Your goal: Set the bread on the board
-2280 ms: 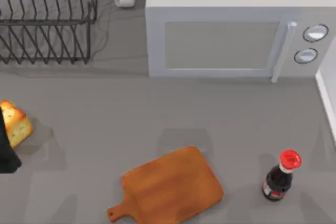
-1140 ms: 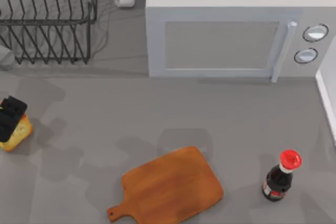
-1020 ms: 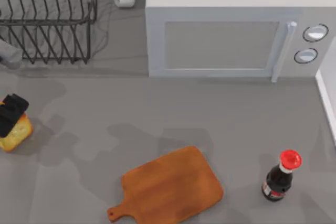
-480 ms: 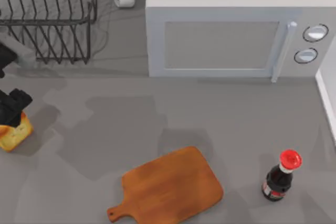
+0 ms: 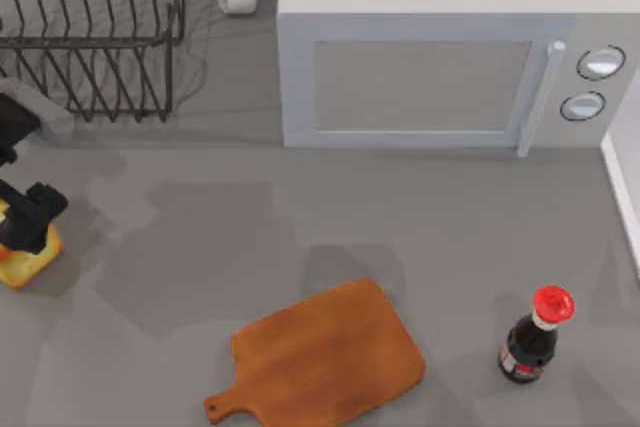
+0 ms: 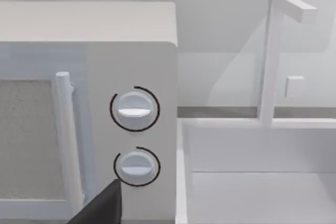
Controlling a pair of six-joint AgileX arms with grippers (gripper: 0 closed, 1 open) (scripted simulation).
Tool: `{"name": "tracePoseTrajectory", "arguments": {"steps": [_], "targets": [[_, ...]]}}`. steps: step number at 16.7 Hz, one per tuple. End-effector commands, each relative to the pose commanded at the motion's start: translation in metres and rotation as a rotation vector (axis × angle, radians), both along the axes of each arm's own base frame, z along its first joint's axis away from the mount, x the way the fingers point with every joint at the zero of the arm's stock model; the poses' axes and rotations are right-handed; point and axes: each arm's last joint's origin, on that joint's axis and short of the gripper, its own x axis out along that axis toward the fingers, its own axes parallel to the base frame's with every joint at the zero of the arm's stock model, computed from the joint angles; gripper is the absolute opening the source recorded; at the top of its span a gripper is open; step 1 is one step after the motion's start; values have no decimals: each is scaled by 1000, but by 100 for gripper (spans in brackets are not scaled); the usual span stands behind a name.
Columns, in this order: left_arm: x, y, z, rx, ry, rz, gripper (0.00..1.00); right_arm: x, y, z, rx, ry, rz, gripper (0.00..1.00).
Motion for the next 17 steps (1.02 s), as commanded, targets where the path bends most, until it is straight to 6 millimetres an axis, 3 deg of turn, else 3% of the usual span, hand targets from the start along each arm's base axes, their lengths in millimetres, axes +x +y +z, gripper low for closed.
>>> {"name": "tracePoseTrajectory", "arguments": {"steps": [5,9,17], "targets": [[0,1,-46,0,-6,0,100,0,0,0,0,0,0,100],[-1,1,-48,0,-4,-1,100,0,0,0,0,0,0,100],[-1,1,-48,0,-4,-1,40,0,0,0,0,0,0,100]]}}
